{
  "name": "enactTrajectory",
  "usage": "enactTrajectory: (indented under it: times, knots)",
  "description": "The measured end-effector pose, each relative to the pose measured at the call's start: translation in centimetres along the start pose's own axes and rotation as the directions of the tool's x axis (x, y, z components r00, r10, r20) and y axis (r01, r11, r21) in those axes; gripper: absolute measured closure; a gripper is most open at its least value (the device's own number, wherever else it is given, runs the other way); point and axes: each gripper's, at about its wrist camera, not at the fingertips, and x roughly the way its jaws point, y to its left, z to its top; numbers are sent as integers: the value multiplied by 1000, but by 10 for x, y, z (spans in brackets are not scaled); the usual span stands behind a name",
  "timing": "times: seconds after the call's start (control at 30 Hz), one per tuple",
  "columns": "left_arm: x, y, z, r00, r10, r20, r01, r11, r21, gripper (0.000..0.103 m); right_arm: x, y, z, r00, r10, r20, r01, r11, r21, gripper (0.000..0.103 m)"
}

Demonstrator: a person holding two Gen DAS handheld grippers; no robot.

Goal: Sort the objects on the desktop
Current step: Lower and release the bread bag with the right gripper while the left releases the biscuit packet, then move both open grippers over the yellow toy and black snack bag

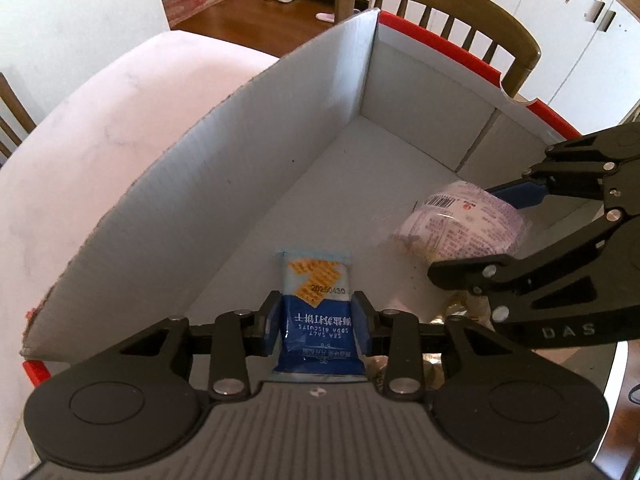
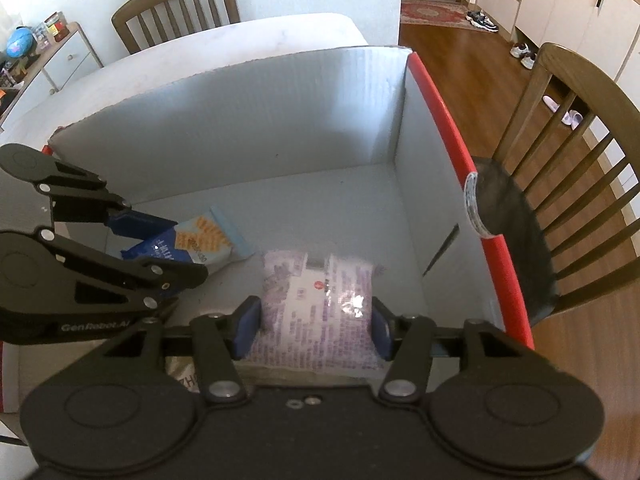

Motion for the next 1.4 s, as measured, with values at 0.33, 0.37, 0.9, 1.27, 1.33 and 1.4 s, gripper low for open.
enactTrajectory:
  times: [0.33,0.37,0.9,1.27,1.33,1.4]
  knots:
    - [-24,6,-6,998,-8,59,9,1000,-16,44,-25,5,0,999,16,40,-15,1000,-26,34]
    - [-26,7,-7,998,-11,65,12,1000,-17,44,-29,6,-1,999,16,45,-15,999,-32,34]
    - [-87,2,-34,986,-49,158,53,998,-25,40,-76,31,-11,991,65,114,-56,995,-78,33]
    - [-133,4,-77,968,-31,250,46,997,-56,40,-111,60,-26,981,91,169,-74,992,-102,33]
    - [-141,8,-88,966,-22,258,42,996,-76,40,-116,67,-29,980,98,175,-80,991,-108,33]
    - [-147,11,-99,963,-16,270,41,995,-87,39,-120,76,-31,978,106,181,-86,990,-113,32]
